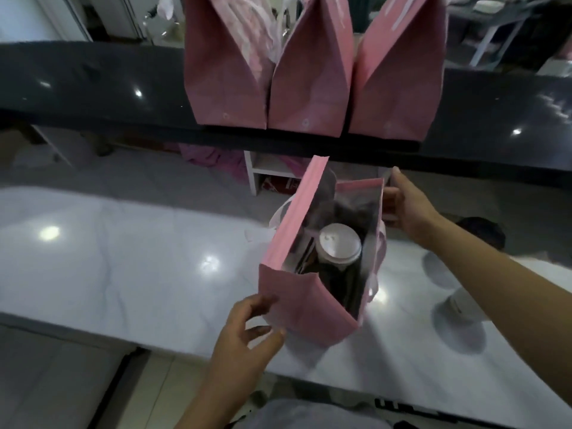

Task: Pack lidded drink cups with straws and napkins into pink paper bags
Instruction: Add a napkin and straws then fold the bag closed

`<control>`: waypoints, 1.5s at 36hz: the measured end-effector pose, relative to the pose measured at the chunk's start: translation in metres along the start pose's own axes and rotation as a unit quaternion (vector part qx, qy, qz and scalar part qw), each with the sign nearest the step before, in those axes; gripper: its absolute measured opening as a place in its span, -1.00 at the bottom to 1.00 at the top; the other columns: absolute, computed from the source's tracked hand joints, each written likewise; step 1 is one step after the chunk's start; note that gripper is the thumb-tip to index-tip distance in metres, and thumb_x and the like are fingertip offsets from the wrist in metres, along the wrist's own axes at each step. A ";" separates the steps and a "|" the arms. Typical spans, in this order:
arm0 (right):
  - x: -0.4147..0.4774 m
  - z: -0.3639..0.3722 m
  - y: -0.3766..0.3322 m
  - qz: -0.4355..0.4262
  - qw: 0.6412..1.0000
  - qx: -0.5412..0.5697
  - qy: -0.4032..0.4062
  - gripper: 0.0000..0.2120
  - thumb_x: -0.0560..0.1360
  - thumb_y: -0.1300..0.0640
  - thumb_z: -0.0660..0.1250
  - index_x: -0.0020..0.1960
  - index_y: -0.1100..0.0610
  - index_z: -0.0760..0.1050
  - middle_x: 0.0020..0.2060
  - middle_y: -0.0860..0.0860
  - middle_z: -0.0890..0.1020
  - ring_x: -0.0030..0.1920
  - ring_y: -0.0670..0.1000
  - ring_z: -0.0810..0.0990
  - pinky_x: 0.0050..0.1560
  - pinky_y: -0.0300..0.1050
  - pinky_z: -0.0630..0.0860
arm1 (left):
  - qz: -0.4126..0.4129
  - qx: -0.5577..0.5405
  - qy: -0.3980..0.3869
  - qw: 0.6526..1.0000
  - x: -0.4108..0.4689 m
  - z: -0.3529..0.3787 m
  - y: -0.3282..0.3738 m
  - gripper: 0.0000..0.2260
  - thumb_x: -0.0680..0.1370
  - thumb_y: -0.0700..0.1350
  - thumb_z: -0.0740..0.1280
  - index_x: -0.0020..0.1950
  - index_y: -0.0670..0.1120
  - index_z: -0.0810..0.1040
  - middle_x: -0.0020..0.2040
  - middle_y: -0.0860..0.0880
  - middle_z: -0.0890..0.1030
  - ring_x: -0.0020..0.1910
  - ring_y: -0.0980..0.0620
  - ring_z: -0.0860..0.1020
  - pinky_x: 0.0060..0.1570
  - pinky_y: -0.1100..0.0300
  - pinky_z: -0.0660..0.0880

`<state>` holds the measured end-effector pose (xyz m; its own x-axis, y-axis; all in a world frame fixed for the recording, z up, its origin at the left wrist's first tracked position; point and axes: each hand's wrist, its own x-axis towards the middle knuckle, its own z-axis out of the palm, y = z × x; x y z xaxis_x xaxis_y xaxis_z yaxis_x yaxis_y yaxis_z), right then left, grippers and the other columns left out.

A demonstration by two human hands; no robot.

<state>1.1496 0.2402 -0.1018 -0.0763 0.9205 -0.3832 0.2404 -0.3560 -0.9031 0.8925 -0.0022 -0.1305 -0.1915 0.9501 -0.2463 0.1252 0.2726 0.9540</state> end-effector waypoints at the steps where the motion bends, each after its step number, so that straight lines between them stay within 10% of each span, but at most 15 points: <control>1: -0.005 -0.003 0.006 -0.012 1.000 -0.001 0.011 -0.17 0.46 -0.51 0.01 0.16 0.16 0.63 0.08 0.19 0.67 0.15 0.24 0.60 0.17 0.10 0.48 | 0.021 0.020 0.019 0.999 -0.002 0.004 -0.001 -0.60 0.51 -0.26 0.44 0.23 0.14 0.52 0.24 0.19 0.53 0.21 0.22 0.53 0.11 0.30 0.54; 7: -0.068 -0.025 0.050 -0.080 0.994 0.053 0.049 -0.38 0.61 -0.31 -0.04 -0.08 0.15 0.56 -0.08 0.17 0.64 0.04 0.19 0.59 0.14 0.08 0.48 | 0.028 0.064 -0.070 0.995 -0.009 0.011 -0.019 -0.22 0.31 0.02 0.51 0.35 0.53 0.20 0.53 0.37 0.05 0.49 0.24 0.21 0.45 -0.03 0.34; 12: -0.107 -0.050 0.092 -0.098 0.981 0.165 -0.026 -0.26 0.48 -0.40 0.14 0.21 0.25 0.57 0.16 0.34 0.60 0.21 0.27 0.56 0.11 0.02 0.57 | 0.008 0.038 -0.073 0.997 -0.015 0.013 -0.022 -0.03 0.12 0.24 0.67 0.36 0.56 0.18 0.55 0.33 0.09 0.49 0.11 0.29 0.39 -0.01 0.43; 16: -0.104 -0.071 0.108 -0.160 0.973 0.088 -0.138 -0.46 0.18 -0.24 0.57 0.12 -0.11 0.68 0.38 -0.05 0.51 0.33 -0.06 0.51 0.18 -0.09 0.57 | 0.044 0.061 -0.047 0.996 -0.003 0.010 -0.007 -0.12 0.07 0.33 0.62 0.30 0.56 0.27 0.53 0.42 0.04 0.46 0.25 0.29 0.31 0.22 0.44; 21: -0.083 -0.086 0.087 -0.179 0.956 -0.063 -0.222 -0.44 0.12 -0.07 0.59 0.11 -0.29 0.60 0.41 -0.54 0.18 0.30 -0.42 0.39 0.29 -0.15 0.43 | 0.082 0.128 -0.073 0.986 0.030 0.003 0.021 -0.24 0.08 0.40 0.56 0.24 0.34 0.46 0.55 0.41 -0.01 0.32 0.61 0.16 0.43 0.15 0.29; 25: -0.061 -0.089 0.067 -0.215 0.936 -0.137 -0.243 -0.47 0.13 -0.16 0.56 0.09 -0.18 0.61 0.47 -0.50 0.06 0.47 -0.26 0.19 0.40 -0.01 0.32 | 0.059 0.124 -0.107 0.985 0.048 0.002 0.040 -0.26 0.10 0.34 0.60 0.25 0.25 0.53 0.53 0.45 0.01 0.52 0.19 0.17 0.47 -0.05 0.31; 28: -0.053 -0.086 0.055 -0.234 0.924 -0.131 -0.271 -0.49 0.13 -0.17 0.53 0.08 -0.15 0.65 0.41 -0.57 0.03 0.35 -0.45 0.20 0.19 -0.31 0.42 | 0.039 0.129 -0.129 0.982 0.057 0.002 0.048 -0.27 0.12 0.30 0.61 0.26 0.23 0.55 0.54 0.37 0.06 0.52 0.03 0.24 0.44 -0.07 0.36; 37: -0.033 -0.078 0.057 -0.264 0.935 -0.021 -0.238 -0.78 0.39 0.14 0.49 0.04 0.13 0.71 0.18 0.02 0.59 0.19 0.04 0.60 0.19 0.03 0.59 | 0.080 0.043 -0.007 0.996 0.065 0.020 0.051 -0.67 0.43 -0.15 0.53 0.19 -0.03 0.66 0.11 0.01 0.69 0.10 0.01 0.65 0.00 0.18 0.62; 41: -0.025 -0.073 0.068 -0.302 0.939 -0.004 -0.165 -0.65 0.37 -0.24 0.47 0.04 -0.08 0.71 -0.02 0.00 0.67 0.03 0.04 0.67 0.07 -0.09 0.62 | 0.137 0.042 0.107 0.984 0.065 0.039 0.045 -0.77 0.52 -0.34 0.39 0.06 -0.06 0.68 -0.09 0.07 0.74 -0.08 0.12 0.68 -0.10 0.29 0.60; 47: -0.026 -0.068 0.074 -0.364 0.929 -0.003 -0.065 -0.75 0.48 0.32 0.41 0.06 0.03 0.62 -0.07 -0.02 0.68 -0.07 -0.13 0.66 0.02 -0.19 0.59 | 0.157 0.019 0.197 0.967 0.069 0.067 0.042 -0.79 0.50 -0.35 0.42 0.05 -0.11 0.68 -0.22 0.14 0.72 -0.19 0.17 0.68 -0.20 0.34 0.58; 54: -0.024 -0.067 0.082 -0.348 0.936 0.037 -0.021 -0.66 0.49 0.35 0.42 0.00 -0.07 0.45 -0.11 0.15 0.62 -0.09 0.20 0.63 -0.05 0.14 0.61 | 0.158 -0.010 0.218 0.963 0.076 0.077 0.039 -0.76 0.41 -0.25 0.51 -0.10 -0.13 0.46 -0.21 -0.10 0.66 -0.19 0.02 0.66 -0.17 0.13 0.65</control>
<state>1.2361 0.2001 -0.1538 -0.2273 0.9272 0.2979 0.0512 0.3168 -0.9471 0.9575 0.0921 -0.1251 -0.5386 0.8293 0.1488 0.2264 -0.0276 0.9736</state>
